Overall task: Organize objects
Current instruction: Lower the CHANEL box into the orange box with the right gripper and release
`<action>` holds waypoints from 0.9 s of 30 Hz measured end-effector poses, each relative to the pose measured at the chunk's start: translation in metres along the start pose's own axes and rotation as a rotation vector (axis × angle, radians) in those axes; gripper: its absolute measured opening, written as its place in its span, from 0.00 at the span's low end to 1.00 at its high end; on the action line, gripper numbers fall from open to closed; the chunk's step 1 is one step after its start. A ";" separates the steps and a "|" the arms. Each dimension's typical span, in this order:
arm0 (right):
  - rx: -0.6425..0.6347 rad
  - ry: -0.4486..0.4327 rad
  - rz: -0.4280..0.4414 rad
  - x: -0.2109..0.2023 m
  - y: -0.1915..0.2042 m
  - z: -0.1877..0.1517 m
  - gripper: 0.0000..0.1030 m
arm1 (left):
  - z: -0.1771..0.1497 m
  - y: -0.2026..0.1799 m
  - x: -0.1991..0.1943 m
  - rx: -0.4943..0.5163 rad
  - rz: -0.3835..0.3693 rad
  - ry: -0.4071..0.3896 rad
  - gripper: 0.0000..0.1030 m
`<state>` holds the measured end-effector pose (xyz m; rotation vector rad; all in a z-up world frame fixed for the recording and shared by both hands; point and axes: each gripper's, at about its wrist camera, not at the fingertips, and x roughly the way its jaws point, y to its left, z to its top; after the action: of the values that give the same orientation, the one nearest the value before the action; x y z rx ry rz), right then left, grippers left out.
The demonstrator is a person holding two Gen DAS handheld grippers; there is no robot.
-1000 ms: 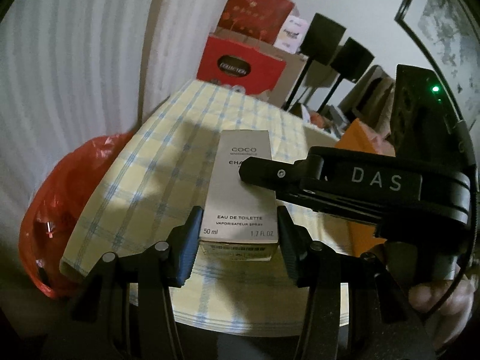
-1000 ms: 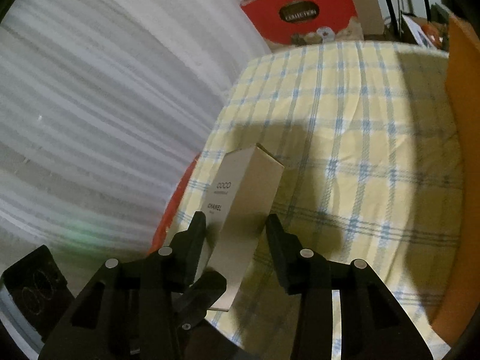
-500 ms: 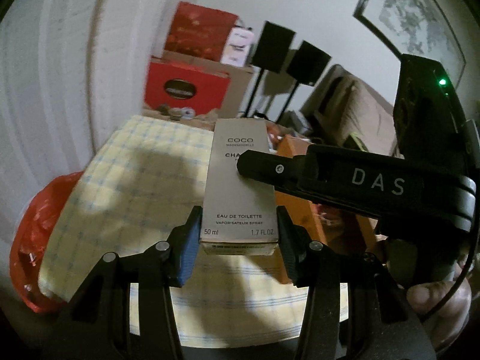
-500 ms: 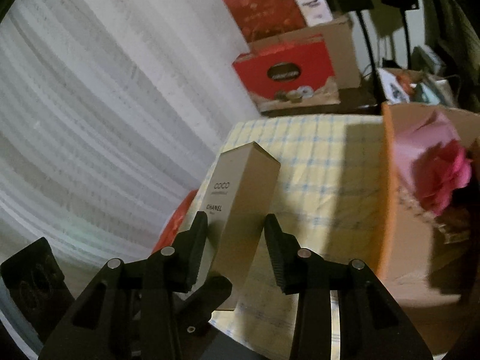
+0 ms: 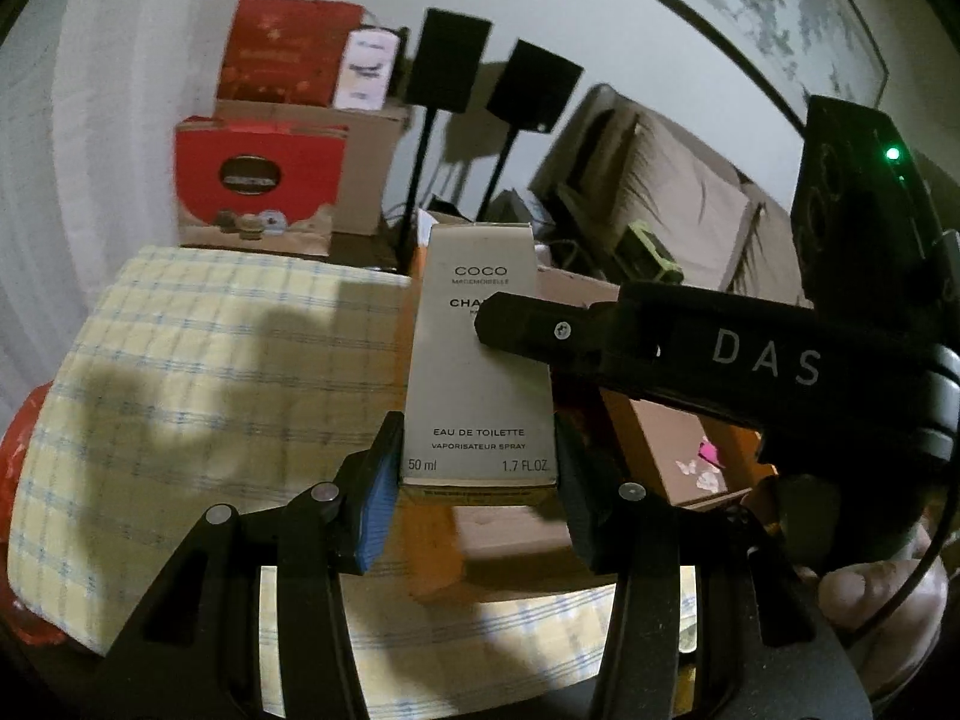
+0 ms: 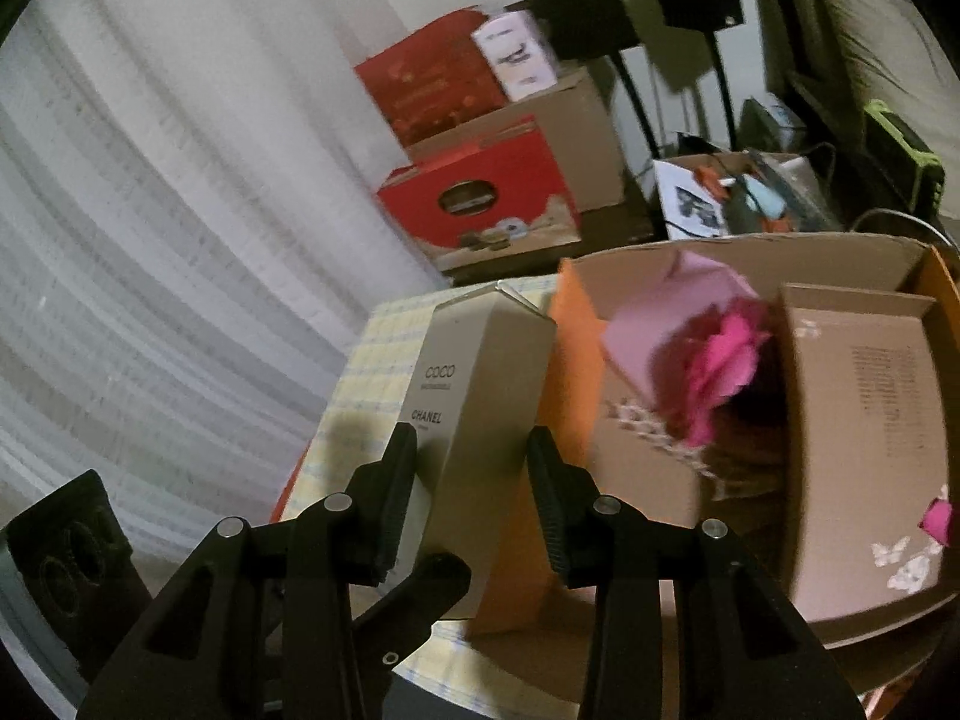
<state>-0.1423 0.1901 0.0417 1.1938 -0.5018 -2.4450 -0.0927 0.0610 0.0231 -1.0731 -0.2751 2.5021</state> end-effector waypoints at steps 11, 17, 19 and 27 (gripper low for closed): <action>0.062 0.041 0.005 -0.005 -0.057 -0.009 0.24 | -0.019 -0.035 0.047 0.101 0.059 0.123 0.44; 0.059 0.083 -0.010 0.004 -0.070 -0.016 0.21 | -0.023 -0.043 0.055 0.136 0.074 0.142 0.45; 0.069 0.093 -0.012 0.008 -0.075 -0.019 0.21 | -0.025 -0.046 0.059 0.140 0.077 0.159 0.51; 0.077 0.107 -0.016 0.016 -0.078 -0.023 0.19 | -0.021 -0.045 0.055 0.129 0.043 0.188 0.59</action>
<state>-0.1463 0.2466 -0.0184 1.3569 -0.5612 -2.3788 -0.0984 0.1263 -0.0120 -1.2621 -0.0363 2.3973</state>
